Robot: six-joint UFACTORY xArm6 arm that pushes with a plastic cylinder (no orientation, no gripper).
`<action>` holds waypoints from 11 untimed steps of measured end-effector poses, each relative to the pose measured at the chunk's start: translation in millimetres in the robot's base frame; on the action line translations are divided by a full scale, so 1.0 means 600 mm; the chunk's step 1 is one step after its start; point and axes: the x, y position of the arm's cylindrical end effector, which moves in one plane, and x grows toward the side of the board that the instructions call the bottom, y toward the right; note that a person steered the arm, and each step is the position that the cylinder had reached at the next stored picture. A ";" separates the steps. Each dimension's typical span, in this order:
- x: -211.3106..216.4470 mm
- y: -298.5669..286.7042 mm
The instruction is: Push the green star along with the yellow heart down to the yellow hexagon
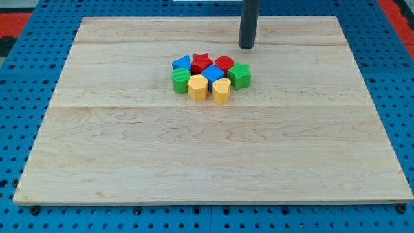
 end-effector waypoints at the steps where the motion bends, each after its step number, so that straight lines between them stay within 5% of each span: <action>1: 0.000 0.000; 11: 0.002 0.043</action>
